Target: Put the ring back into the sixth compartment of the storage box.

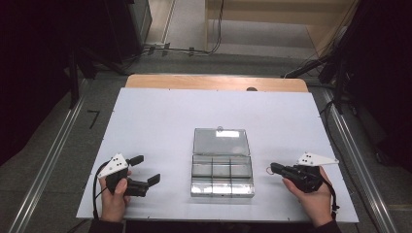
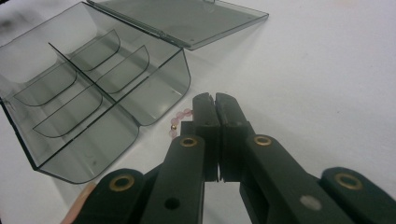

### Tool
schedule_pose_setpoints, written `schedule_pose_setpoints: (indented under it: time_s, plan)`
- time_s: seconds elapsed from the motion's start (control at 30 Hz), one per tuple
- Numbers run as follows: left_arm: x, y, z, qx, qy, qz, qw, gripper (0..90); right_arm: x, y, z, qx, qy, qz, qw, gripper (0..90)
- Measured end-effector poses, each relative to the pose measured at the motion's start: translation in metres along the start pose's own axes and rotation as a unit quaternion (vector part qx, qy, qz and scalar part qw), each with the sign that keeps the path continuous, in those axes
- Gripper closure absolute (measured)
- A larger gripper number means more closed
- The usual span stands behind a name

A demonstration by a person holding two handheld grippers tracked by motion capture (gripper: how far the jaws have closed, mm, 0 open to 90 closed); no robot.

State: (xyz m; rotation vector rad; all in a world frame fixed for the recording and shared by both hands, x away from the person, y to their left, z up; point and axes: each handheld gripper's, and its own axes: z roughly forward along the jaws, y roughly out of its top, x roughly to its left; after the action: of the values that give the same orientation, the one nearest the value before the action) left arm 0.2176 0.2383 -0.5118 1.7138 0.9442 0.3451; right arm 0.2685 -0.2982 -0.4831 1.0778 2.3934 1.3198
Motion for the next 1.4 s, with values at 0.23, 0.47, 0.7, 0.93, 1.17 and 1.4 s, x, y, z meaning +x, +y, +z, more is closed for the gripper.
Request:
schedule_pose_setpoints:
  time_s: [0.23, 0.47, 0.7, 0.93, 1.17, 1.4]
  plan:
    - [0.0, 0.0, 0.0, 0.001, -0.001, 0.001, 1.0, 0.0, 0.002, 0.003, -0.003, -0.008, 0.003, 0.002, 1.0, 86.5]
    - [0.0, 0.0, 0.0, 0.003, 0.0, 0.002, 1.0, 0.0, 0.006, 0.006, -0.007, -0.015, 0.007, -0.001, 0.9999, 86.5]
    - [0.0, 0.0, 0.0, 0.004, -0.001, 0.002, 1.0, 0.0, 0.008, 0.008, -0.01, -0.022, 0.009, -0.004, 0.9997, 86.5]
    - [0.0, 0.0, 0.0, 0.005, -0.002, 0.002, 1.0, 0.0, 0.011, 0.01, -0.012, -0.027, 0.011, -0.005, 0.9996, 86.5]
    - [0.0, 0.0, 0.0, 0.005, -0.002, 0.002, 1.0, 0.0, 0.014, 0.012, -0.013, -0.03, 0.015, -0.007, 0.9994, 86.5]
    - [0.0, 0.0, 0.0, 0.005, -0.002, 0.002, 1.0, 0.0, 0.017, 0.013, -0.013, -0.031, 0.019, -0.011, 0.9993, 86.5]
